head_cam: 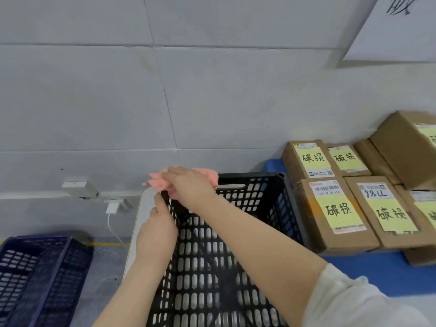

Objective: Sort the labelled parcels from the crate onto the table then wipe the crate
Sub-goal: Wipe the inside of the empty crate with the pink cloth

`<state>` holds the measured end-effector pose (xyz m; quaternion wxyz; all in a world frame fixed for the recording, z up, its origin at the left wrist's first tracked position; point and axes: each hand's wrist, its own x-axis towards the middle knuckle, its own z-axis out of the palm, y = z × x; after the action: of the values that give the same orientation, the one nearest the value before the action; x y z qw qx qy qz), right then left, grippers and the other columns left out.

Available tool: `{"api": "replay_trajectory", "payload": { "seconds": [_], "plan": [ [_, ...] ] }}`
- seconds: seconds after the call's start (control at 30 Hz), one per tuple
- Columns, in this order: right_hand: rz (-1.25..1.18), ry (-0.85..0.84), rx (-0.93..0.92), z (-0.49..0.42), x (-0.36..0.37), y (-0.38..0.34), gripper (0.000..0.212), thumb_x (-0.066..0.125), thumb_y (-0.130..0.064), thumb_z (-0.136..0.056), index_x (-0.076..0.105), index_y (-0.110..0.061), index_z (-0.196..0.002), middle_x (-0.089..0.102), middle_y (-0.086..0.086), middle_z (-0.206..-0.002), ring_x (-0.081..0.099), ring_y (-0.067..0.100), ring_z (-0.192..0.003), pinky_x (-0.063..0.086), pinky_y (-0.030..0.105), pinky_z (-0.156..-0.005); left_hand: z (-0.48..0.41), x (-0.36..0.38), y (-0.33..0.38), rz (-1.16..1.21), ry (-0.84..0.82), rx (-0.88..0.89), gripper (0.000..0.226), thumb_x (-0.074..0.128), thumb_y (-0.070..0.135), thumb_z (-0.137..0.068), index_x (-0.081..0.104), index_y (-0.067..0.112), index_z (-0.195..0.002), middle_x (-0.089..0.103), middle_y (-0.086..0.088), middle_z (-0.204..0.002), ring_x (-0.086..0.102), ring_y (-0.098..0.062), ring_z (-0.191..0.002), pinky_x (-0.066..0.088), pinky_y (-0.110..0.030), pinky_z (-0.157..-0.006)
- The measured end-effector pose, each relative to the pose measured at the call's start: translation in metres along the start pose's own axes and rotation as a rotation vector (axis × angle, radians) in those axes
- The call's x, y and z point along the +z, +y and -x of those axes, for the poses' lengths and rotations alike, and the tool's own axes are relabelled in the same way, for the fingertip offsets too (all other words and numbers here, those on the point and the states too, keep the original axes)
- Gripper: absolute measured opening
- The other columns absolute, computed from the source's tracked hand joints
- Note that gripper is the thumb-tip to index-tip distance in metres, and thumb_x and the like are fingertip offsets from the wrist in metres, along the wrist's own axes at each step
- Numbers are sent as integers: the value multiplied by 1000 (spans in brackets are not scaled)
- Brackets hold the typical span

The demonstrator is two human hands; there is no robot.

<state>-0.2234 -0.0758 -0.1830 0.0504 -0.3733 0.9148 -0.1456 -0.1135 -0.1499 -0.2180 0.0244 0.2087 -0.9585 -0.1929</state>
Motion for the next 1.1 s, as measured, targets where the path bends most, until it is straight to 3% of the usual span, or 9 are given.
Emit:
{"api": "replay_trajectory", "payload": {
  "seconds": [0.1,0.23,0.3,0.4,0.53,0.6,0.73,0.97,1.1],
  "plan": [
    [232,-49,-2,19,-11,22,44,53,-7,-90,48,-16,-133,53,3,-135,52,24,-120,39,35,-92,1,-1,1,69,-8,-22,52,34,2,-91,25,10,-142,59,-18,-112,62,-43,-86,45,-44,-68],
    [334,-57,110,56,-35,56,46,51,-4,-91,45,-14,-136,52,3,-134,50,24,-121,37,32,-82,2,-4,2,99,-8,-28,51,32,6,-94,21,14,-143,58,-18,-119,62,-44,-90,44,-44,-71],
    [337,-88,186,84,-49,81,48,53,-6,-91,45,-16,-137,53,2,-136,51,23,-121,41,34,-92,3,-5,3,102,-14,-38,52,32,7,-95,19,15,-145,58,-18,-122,62,-44,-92,46,-46,-73],
    [387,62,177,116,-68,109,61,68,-9,-82,44,-23,-136,63,0,-126,64,26,-105,51,38,-89,4,-6,4,106,-18,-36,53,33,6,-95,18,16,-145,58,-17,-121,63,-41,-89,50,-48,-75],
    [284,38,356,127,-71,123,43,54,-37,-96,45,-32,-137,53,-8,-137,54,24,-120,47,36,-98,5,-8,6,101,-27,-43,52,32,6,-94,19,15,-144,59,-16,-120,63,-41,-89,48,-46,-74],
    [271,154,468,128,-63,130,40,56,-44,-94,50,-40,-133,59,-10,-128,61,19,-110,51,32,-90,5,-8,5,95,-29,-45,52,32,6,-94,20,15,-144,60,-16,-116,63,-40,-88,50,-47,-75],
    [158,273,769,137,-68,144,15,55,-15,-91,59,-14,-105,59,1,-89,58,21,-73,49,33,-63,4,-9,6,100,-35,-56,52,30,7,-95,19,15,-145,58,-16,-117,62,-42,-91,50,-48,-78],
    [311,277,531,128,-50,142,19,64,-22,-87,58,-16,-104,63,1,-102,64,25,-80,47,32,-62,3,-10,7,97,-43,-32,51,30,8,-95,19,13,-144,58,-15,-117,61,-39,-93,50,-48,-79],
    [293,242,616,94,-39,116,24,64,-27,-88,58,-16,-108,63,3,-98,63,27,-82,41,30,-57,4,-11,6,88,-46,-27,53,30,6,-94,17,12,-146,58,-16,-118,61,-39,-94,49,-47,-78]
  ]
}}
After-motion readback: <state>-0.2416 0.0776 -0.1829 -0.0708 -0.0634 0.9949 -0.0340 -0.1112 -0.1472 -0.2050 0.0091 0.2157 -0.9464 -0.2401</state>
